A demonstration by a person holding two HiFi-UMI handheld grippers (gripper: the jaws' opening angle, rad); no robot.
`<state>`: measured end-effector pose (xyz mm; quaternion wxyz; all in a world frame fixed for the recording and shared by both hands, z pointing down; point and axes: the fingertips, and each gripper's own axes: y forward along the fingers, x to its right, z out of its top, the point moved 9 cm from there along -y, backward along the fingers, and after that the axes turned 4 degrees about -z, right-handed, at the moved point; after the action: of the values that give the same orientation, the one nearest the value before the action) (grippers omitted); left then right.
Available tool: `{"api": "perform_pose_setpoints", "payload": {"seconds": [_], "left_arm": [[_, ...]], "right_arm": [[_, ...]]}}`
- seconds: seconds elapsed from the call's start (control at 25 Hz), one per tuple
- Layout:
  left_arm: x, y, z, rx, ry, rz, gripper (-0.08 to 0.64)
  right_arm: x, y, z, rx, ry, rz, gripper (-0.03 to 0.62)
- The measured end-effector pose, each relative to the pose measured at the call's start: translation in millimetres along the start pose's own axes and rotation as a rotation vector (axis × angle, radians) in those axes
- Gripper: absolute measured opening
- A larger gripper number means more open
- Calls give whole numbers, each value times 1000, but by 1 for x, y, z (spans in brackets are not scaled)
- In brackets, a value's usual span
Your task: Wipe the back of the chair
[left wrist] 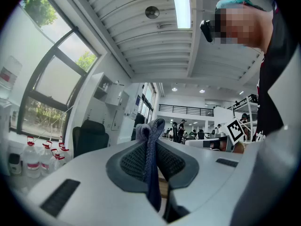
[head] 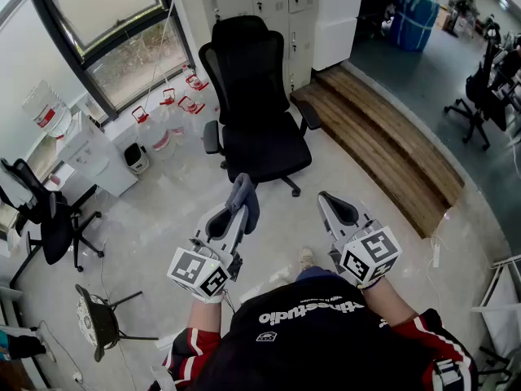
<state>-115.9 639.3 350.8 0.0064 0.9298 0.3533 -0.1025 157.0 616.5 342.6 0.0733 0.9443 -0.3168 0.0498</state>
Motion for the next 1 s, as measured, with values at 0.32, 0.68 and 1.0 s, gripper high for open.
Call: {"api": "perform_pose_setpoints", "payload": {"seconds": [0.32,0.68,1.0], "left_arm": [[-1,-3,2,7,-15,-7,57],[-4,-9,-4,11,-52,-6,57],[-23,1,-7,5,-73,4,57]], "right_arm": [[-9,4,-2,-2,2,23,12],[-12,3,-6,-10,-6,26,14],[-6,17,-10,-65,-6,60,15]]}}
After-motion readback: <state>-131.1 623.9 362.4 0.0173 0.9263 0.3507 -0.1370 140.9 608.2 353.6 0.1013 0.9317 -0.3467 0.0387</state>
